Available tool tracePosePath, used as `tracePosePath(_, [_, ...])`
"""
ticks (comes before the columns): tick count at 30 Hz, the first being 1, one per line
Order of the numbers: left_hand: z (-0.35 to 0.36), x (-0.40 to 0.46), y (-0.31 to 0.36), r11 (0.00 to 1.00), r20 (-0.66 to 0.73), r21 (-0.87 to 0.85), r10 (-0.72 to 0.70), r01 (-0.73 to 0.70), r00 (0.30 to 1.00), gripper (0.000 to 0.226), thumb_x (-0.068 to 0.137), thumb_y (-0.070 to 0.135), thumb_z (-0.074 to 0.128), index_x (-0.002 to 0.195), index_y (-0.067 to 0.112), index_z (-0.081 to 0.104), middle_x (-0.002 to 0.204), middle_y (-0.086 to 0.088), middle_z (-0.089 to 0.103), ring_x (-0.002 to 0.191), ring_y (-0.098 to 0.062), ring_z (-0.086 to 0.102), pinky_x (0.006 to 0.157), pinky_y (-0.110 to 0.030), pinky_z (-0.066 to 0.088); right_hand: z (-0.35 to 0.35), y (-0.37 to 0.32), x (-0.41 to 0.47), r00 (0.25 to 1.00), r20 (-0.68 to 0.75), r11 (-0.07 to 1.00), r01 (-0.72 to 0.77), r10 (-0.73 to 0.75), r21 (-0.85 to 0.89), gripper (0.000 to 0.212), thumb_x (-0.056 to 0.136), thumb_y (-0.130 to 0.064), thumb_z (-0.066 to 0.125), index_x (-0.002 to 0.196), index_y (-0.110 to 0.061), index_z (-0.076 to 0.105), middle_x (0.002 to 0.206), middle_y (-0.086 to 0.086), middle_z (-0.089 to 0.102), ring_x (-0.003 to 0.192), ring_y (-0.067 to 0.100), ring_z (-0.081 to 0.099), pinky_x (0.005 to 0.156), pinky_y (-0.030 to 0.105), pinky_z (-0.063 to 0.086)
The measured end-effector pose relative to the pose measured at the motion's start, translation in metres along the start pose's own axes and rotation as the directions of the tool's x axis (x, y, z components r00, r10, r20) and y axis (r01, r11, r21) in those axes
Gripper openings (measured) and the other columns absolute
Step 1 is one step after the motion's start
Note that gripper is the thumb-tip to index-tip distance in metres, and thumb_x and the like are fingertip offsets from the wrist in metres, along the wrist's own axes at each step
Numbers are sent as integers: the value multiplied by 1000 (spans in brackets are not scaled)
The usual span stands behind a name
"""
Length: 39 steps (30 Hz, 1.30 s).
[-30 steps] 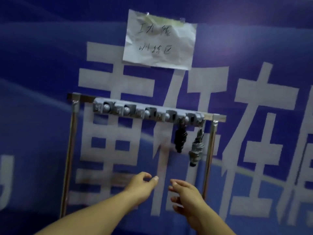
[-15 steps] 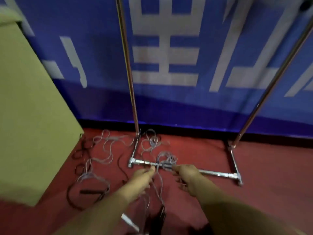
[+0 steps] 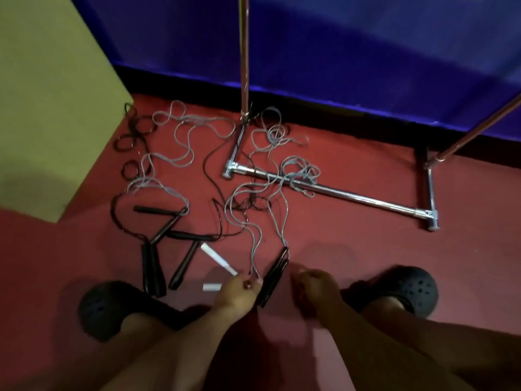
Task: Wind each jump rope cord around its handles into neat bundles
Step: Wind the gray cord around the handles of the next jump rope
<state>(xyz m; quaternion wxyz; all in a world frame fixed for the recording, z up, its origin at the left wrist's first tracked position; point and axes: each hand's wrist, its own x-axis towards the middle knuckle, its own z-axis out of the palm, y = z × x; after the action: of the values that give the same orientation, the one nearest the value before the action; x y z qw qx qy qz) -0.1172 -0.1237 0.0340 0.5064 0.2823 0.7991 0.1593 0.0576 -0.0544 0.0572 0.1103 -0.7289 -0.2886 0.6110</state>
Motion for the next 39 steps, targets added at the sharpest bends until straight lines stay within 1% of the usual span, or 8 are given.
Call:
tracePosePath(6, [38,25,11,989,16,109,98,-99,995,27,89,37,67,113,25,66,108,0,73,107,-22,66,86,-26,48,25,34,35,1000,15,997,18,-17,-82,15,94,-16,60,98,-11,73,74,7,66,59,20,56,58,31,46])
tracePosePath(9, [52,37,10,966,31,231,108,-113,994,47,86,35,67,131,28,56,123,-3,67,117,-29,61,96,-33,48,28,44,45,1000,0,996,-13,13,-86,18,93,-15,60,82,-8,73,67,7,64,57,19,54,60,34,46])
tracePosePath(12, [57,45,8,928,51,339,147,-155,988,49,84,34,66,130,25,51,126,-6,57,115,-32,60,92,-40,50,30,44,55,996,-57,997,-71,70,-15,31,95,-16,58,66,-11,63,53,5,55,43,17,46,43,23,35])
tracePosePath(19, [62,52,20,769,96,613,152,-179,984,36,89,37,59,120,20,56,122,-4,65,113,-31,63,86,-36,50,20,32,60,996,-92,999,-15,19,45,30,93,-23,55,71,-7,66,60,9,60,53,24,54,54,31,43])
tracePosePath(25, [56,56,34,902,172,418,36,-106,985,36,87,38,63,120,21,63,122,-7,67,113,-29,63,92,-33,51,2,38,49,984,-179,990,23,2,137,29,94,-17,55,79,1,72,67,20,68,49,24,54,47,28,39])
tracePosePath(30, [49,41,68,959,198,234,113,-159,974,21,93,27,64,75,23,53,85,1,61,80,-17,59,63,-22,37,-9,28,32,982,-179,991,75,-54,111,30,96,-17,53,77,-2,69,63,15,64,49,23,54,47,26,40])
tracePosePath(36, [-4,-2,131,927,253,130,311,-351,916,6,96,21,58,95,17,62,96,-5,73,89,-24,67,82,-35,54,-11,-6,4,942,-222,961,271,-252,57,27,92,-27,62,69,-13,63,72,13,70,60,26,63,62,41,57])
tracePosePath(39, [-39,-30,165,917,244,-21,391,-398,888,5,102,11,51,106,12,54,85,-5,69,70,-20,63,62,-30,49,-18,-40,-10,884,-216,903,430,-414,30,29,81,-44,63,75,-16,63,82,13,73,67,24,59,74,45,55])
